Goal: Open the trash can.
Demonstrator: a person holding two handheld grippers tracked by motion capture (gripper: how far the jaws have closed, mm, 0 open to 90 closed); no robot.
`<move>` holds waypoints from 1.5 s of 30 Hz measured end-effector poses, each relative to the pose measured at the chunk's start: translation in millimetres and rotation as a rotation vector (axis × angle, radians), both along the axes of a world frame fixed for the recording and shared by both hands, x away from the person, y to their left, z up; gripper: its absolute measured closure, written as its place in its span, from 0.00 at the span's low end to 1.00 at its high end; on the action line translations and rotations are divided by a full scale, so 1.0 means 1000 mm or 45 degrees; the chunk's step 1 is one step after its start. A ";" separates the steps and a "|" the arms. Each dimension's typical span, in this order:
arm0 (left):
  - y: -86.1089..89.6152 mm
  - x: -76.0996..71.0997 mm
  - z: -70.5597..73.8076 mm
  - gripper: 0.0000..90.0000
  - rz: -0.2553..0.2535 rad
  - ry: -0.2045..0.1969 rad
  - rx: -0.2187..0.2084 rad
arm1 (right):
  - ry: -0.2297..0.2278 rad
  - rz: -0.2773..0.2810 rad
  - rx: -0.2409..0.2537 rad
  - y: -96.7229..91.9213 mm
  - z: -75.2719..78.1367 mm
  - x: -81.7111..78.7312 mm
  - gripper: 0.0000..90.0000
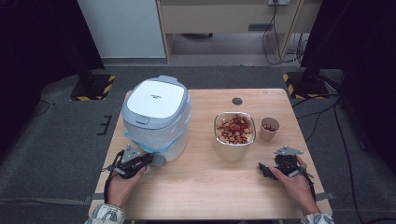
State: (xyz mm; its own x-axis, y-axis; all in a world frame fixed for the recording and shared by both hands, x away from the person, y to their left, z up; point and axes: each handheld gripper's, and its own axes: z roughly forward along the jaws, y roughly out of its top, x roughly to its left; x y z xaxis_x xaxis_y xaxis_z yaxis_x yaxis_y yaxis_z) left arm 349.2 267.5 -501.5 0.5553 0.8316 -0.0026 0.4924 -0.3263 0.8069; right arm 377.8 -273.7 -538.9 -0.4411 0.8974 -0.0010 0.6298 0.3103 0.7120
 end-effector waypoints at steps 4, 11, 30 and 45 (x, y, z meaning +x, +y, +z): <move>-0.004 0.002 -0.003 0.90 -0.006 0.004 0.022 | 0.000 0.001 0.000 0.000 0.000 0.000 0.05; -0.008 0.004 -0.006 0.91 -0.021 0.023 0.041 | -0.001 0.000 -0.001 0.000 0.000 0.000 0.05; -0.013 0.005 -0.008 0.99 -0.010 0.043 0.080 | -0.001 -0.001 -0.001 0.000 0.000 0.000 0.05; -0.016 0.006 -0.009 0.99 -0.011 0.038 0.103 | 0.000 0.000 -0.002 0.000 0.000 0.000 0.05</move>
